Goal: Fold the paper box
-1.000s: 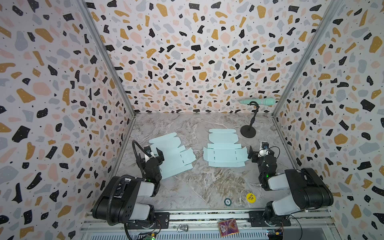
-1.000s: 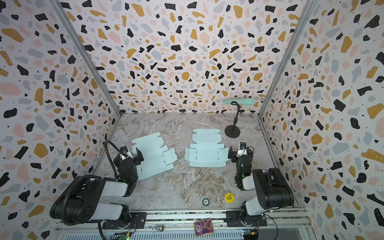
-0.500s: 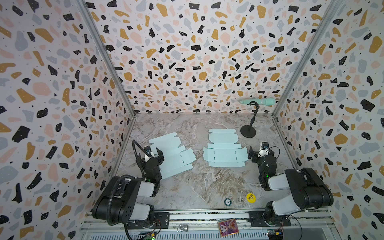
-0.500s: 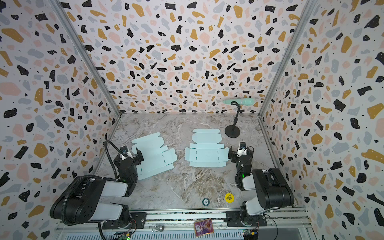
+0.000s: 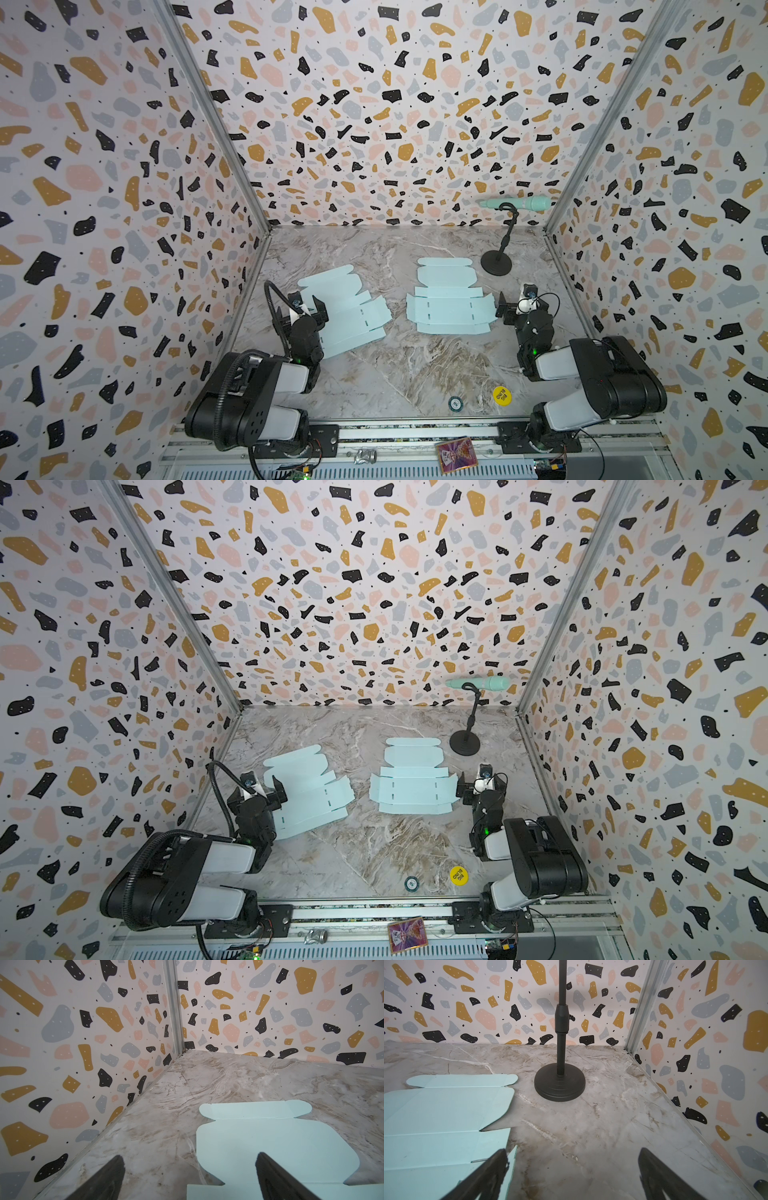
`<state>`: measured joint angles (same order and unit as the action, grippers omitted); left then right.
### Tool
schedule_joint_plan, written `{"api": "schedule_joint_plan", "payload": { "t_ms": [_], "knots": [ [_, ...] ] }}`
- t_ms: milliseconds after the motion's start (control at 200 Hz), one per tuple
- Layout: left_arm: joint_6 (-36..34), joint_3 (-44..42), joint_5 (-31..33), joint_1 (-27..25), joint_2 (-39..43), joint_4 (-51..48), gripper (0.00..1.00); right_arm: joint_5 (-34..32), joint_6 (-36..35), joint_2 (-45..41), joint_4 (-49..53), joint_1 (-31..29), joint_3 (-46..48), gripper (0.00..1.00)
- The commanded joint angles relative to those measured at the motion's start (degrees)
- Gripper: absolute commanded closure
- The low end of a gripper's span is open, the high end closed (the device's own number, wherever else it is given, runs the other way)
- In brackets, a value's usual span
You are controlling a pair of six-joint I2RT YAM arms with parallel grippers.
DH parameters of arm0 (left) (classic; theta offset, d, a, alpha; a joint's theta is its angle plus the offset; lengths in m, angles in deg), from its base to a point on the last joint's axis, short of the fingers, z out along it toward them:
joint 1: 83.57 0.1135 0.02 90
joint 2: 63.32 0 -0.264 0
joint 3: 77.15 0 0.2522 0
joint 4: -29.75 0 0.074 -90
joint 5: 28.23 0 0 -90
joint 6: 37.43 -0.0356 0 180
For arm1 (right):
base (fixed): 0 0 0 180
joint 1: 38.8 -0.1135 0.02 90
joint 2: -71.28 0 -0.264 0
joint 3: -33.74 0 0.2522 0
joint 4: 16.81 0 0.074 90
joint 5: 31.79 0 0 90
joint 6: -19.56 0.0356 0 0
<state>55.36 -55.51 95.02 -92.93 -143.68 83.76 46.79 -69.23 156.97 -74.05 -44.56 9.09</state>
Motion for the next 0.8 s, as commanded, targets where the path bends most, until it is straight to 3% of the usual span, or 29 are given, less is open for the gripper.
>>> {"api": "schedule_joint_plan", "payload": {
  "t_ms": [0,395,671,791],
  "knots": [
    [0.49,0.65,-0.39,0.31,0.43,2.41,0.0,-0.62,0.52,-0.61,-0.5,-0.22,-0.62,0.01],
    [0.27,0.59,-0.73,0.31,1.76,1.91,0.0,0.92,-1.08,-2.88,2.33,-0.87,-1.12,0.01],
    [2.68,6.04,-3.37,0.31,14.01,-19.47,0.0,-2.64,0.07,-13.49,15.07,-2.05,-3.31,0.01],
    [6.49,10.48,-6.9,0.31,18.77,-30.63,0.0,-6.28,3.83,-20.32,27.75,-4.26,-6.83,0.01]
  ]
}}
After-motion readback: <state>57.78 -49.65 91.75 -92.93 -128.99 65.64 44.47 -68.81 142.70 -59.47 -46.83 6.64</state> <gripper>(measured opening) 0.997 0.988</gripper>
